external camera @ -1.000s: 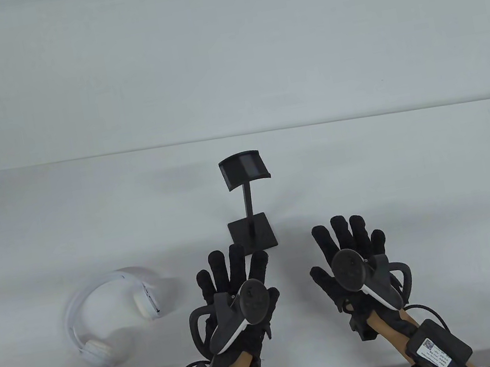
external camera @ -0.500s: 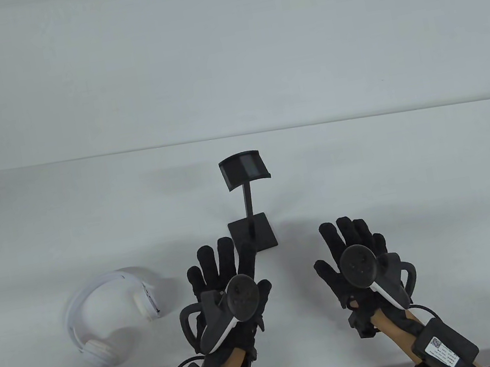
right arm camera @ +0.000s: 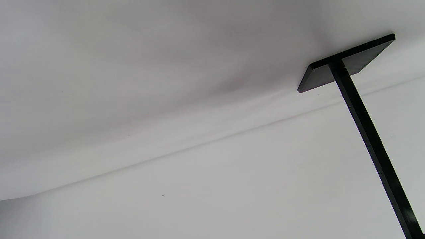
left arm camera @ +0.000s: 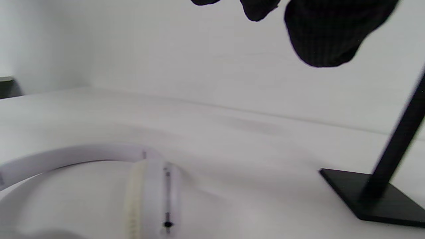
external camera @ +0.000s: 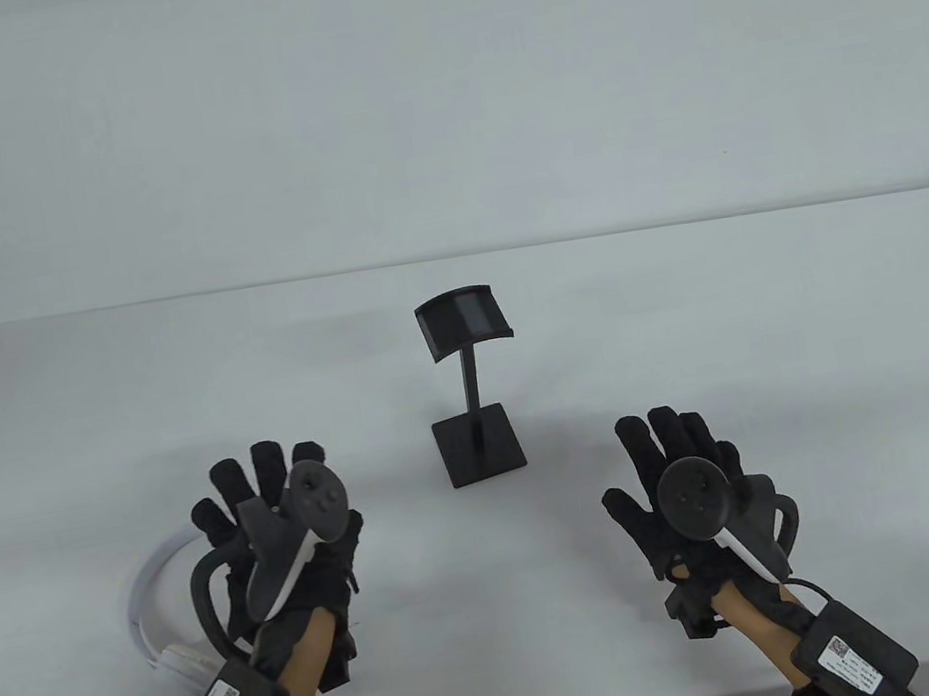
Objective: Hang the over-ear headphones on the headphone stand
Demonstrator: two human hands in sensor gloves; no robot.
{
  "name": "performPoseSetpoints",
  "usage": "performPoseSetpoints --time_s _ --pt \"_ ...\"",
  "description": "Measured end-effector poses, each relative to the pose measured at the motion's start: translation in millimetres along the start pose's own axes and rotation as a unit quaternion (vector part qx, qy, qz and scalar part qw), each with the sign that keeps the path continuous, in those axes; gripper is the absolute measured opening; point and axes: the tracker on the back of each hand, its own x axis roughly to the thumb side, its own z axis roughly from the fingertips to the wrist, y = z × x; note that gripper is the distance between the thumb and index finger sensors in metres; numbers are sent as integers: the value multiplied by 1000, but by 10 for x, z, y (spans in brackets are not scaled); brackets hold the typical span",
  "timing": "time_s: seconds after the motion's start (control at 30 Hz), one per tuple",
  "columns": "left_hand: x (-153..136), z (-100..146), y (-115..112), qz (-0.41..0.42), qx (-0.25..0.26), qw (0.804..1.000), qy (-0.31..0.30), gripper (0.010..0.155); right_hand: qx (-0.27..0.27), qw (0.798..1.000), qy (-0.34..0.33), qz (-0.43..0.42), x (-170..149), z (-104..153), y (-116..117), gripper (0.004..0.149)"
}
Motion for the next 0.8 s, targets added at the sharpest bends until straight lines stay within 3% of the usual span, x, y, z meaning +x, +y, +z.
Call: performPoseSetpoints --time_s 0.2,0.47,0.57,0.8 --pt "-736 -322 -58 77 -69 986 129 81 6 1000 0 2 0 -4 8 78" --pt "-1649 -540 -505 210 -158 918 297 82 11 1000 2 6 2 1 25 78" --pt "-1884 -577 -668 248 -194 886 341 82 12 1000 4 5 -8 -9 28 78" --pt "-2079 -600 -908 257 -246 850 390 72 14 1000 13 4 -50 -40 39 78"
